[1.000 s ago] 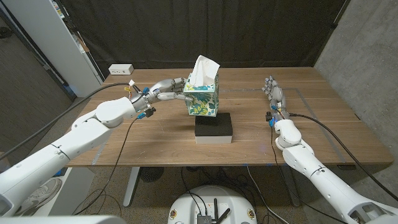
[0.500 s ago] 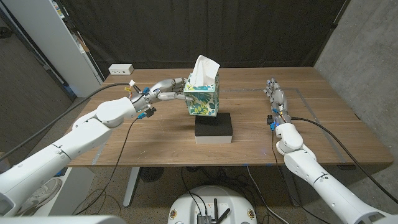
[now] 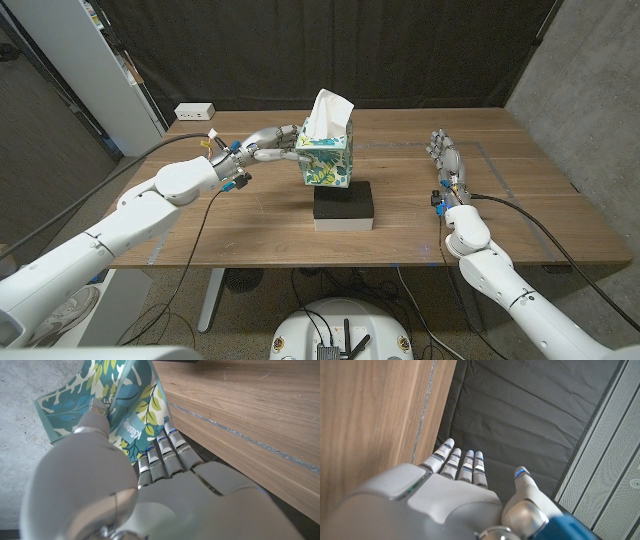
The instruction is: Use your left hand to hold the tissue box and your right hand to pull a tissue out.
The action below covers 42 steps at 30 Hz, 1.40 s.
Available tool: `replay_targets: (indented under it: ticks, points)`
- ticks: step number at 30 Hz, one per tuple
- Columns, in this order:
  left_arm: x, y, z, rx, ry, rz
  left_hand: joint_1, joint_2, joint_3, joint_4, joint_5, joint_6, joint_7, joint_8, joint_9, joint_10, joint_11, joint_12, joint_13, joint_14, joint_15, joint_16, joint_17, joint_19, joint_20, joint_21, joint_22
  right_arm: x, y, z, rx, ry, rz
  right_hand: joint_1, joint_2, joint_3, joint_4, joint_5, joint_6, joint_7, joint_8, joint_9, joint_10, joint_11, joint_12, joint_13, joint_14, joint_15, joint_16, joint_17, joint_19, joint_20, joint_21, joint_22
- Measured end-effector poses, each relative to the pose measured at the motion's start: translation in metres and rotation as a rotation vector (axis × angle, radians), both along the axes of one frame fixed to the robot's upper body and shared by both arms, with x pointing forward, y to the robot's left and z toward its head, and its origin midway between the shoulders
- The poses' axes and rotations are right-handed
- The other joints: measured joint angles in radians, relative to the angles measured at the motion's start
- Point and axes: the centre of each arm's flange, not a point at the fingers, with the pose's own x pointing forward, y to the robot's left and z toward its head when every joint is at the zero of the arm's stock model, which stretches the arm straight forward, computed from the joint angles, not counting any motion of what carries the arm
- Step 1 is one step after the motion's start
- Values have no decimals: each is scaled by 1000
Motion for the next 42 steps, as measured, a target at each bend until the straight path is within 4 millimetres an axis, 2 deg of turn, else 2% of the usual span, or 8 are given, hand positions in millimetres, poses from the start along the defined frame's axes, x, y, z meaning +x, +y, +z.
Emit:
replay_targets:
  ticks: [42]
  points:
    - [-7, -2, -1, -4, -16, 6, 0, 0, 0, 0, 0, 0, 0, 7, 0, 5, -5, -8, 9, 0, 0, -9, 0, 0, 0, -7, 0, -47, -1, -33, 28, 8, -50, 0, 0, 0, 0, 0, 0, 0, 0, 0, 0, 0, 0, 0, 0, 0, 0, 0, 0, 0, -8, 0]
